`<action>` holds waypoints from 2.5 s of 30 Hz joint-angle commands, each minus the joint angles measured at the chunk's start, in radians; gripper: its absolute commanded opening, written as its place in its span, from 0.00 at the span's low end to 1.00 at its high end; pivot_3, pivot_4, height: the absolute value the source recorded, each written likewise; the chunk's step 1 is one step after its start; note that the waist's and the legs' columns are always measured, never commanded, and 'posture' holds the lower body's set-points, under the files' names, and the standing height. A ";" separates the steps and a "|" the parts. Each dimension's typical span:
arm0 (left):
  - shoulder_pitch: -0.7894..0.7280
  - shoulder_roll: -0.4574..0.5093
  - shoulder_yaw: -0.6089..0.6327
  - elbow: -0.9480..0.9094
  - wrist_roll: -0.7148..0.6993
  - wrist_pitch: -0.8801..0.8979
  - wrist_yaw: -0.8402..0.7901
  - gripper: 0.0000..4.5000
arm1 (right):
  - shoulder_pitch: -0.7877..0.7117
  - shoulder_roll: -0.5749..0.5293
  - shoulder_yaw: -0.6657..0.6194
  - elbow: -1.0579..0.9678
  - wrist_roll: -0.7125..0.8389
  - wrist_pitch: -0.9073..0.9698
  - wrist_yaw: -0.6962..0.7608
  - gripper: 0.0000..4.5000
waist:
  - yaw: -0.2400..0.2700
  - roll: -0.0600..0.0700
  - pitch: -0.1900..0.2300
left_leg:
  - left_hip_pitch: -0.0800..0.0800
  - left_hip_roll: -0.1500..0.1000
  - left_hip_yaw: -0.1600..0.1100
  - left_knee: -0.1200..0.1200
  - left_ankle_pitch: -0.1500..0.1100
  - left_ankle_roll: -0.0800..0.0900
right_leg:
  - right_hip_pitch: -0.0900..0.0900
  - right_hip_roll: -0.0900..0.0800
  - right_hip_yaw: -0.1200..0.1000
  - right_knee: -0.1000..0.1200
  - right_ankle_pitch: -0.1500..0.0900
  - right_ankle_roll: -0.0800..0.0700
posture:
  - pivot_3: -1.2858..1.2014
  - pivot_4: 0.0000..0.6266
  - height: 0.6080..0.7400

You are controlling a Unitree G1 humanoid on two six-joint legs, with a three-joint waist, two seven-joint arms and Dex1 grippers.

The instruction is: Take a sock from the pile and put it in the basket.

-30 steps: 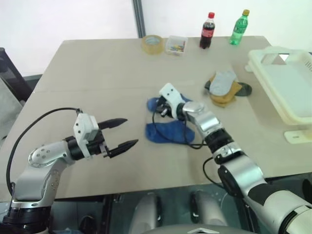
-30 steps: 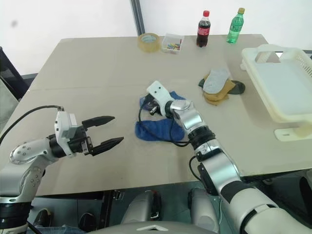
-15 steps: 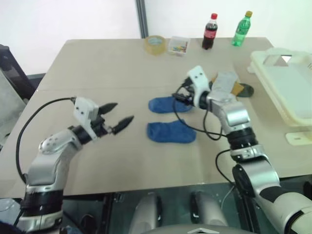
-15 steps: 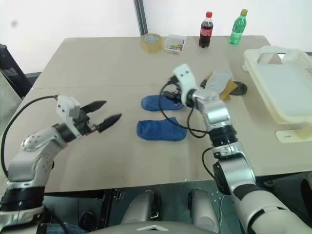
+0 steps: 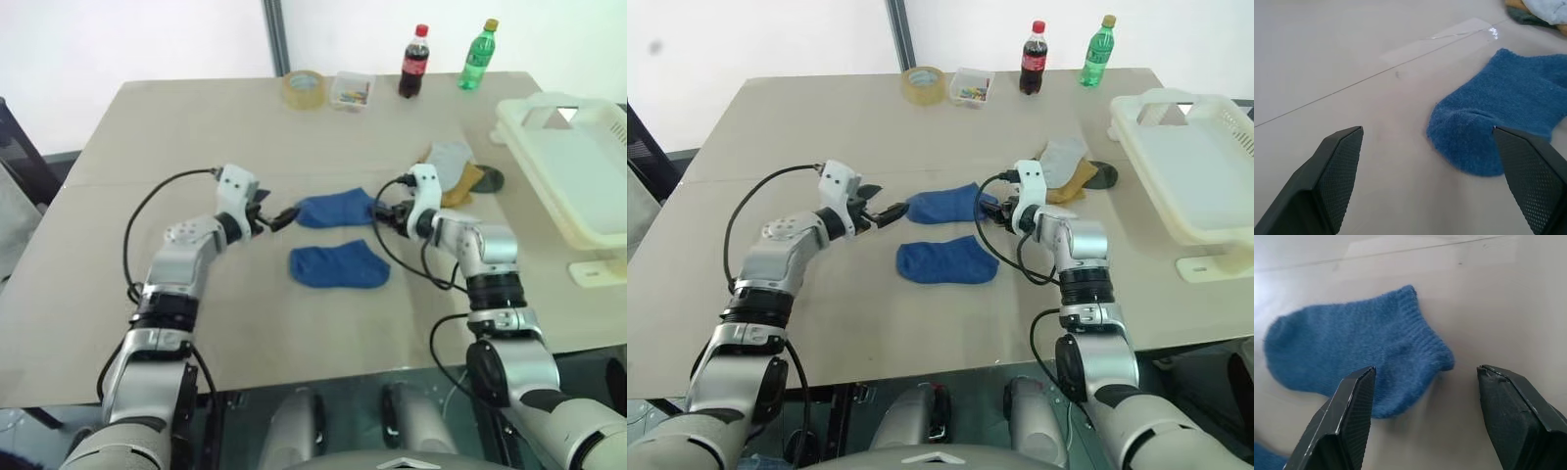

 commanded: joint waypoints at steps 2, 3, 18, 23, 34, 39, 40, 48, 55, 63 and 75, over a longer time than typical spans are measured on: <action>-0.035 -0.014 -0.030 0.039 0.040 -0.031 -0.028 1.00 | 0.009 0.010 0.000 -0.011 0.031 -0.002 -0.029 0.53 | 0.001 0.000 0.000 | 0.000 0.000 0.000 0.000 0.000 0.000 | 0.000 0.000 0.000 0.000 0.000 0.000 | 0.52 0.24 1.00; -0.038 -0.018 -0.035 0.046 0.045 -0.027 -0.028 1.00 | 0.010 0.010 -0.001 -0.010 0.034 -0.005 -0.032 0.42 | 0.001 0.000 0.000 | 0.000 0.000 0.000 0.000 0.000 0.000 | 0.000 0.000 0.000 0.000 0.000 0.000 | 0.52 0.24 1.00; -0.100 -0.076 -0.077 0.173 0.114 0.144 0.010 0.63 | 0.023 0.008 0.060 -0.007 0.035 -0.058 -0.040 0.00 | 0.003 0.000 -0.001 | 0.001 -0.001 -0.007 0.001 0.000 0.001 | 0.001 0.000 0.000 0.002 0.000 0.000 | 0.52 0.24 1.00; -0.086 -0.063 -0.130 0.168 0.168 0.168 -0.025 0.11 | 0.032 0.001 0.072 -0.013 0.030 -0.073 -0.044 0.00 | 0.005 0.000 -0.001 | 0.001 -0.001 -0.007 0.001 0.000 0.001 | 0.001 -0.001 0.000 0.001 0.000 0.000 | 0.52 0.24 1.00; -0.045 -0.094 -0.012 0.048 0.051 0.176 -0.042 0.00 | 0.045 -0.008 0.098 -0.082 0.037 -0.108 -0.040 0.00 | 0.004 0.001 -0.003 | 0.002 -0.001 -0.008 0.001 -0.001 0.001 | 0.003 -0.001 -0.001 0.001 0.000 0.000 | 0.52 0.24 1.00; 0.030 -0.116 0.105 -0.111 -0.099 0.286 -0.048 0.00 | 0.062 -0.014 0.106 -0.184 0.055 -0.075 -0.046 0.00 | 0.004 0.001 -0.003 | 0.000 0.000 -0.008 0.001 -0.001 0.001 | 0.001 -0.001 -0.001 0.000 0.000 0.000 | 0.52 0.24 1.00; 0.046 -0.122 0.136 -0.143 -0.139 0.325 -0.043 0.00 | 0.065 -0.013 0.106 -0.212 0.061 -0.064 -0.048 0.00 | 0.004 0.001 -0.002 | 0.000 0.000 -0.008 0.001 -0.001 0.001 | 0.001 -0.001 -0.001 0.000 0.000 0.000 | 0.52 0.24 1.00; 0.181 -0.094 0.281 -0.422 -0.357 0.525 -0.026 0.00 | 0.101 -0.028 0.087 -0.470 0.128 0.087 -0.076 0.00 | 0.002 0.000 -0.001 | 0.000 0.000 -0.009 0.001 -0.001 0.001 | 0.000 -0.001 -0.001 0.001 0.000 0.000 | 0.52 0.24 1.00; 0.310 -0.038 0.372 -0.708 -0.567 0.701 0.008 0.00 | 0.241 -0.067 0.005 -0.805 0.232 0.353 -0.125 0.00 | 0.011 0.000 -0.001 | -0.001 0.000 -0.009 0.001 -0.001 0.001 | 0.001 -0.002 -0.001 0.000 0.000 0.000 | 0.52 0.24 1.00; 0.484 0.046 0.432 -0.886 -0.708 0.806 0.063 0.00 | 0.334 -0.003 -0.090 -1.037 0.286 0.616 -0.189 0.00 | 0.005 0.000 -0.001 | 0.001 0.000 -0.009 0.001 -0.001 0.001 | 0.001 -0.001 -0.001 0.001 0.000 0.000 | 0.52 0.24 1.00; 0.572 -0.011 0.332 -0.969 -0.639 0.642 0.167 0.00 | 0.454 0.059 -0.040 -1.095 0.260 0.677 -0.222 0.00 | 0.020 -0.001 -0.001 | 0.001 0.000 -0.009 0.001 -0.001 0.001 | 0.001 -0.001 -0.001 0.000 -0.003 -0.004 | 0.52 0.24 1.00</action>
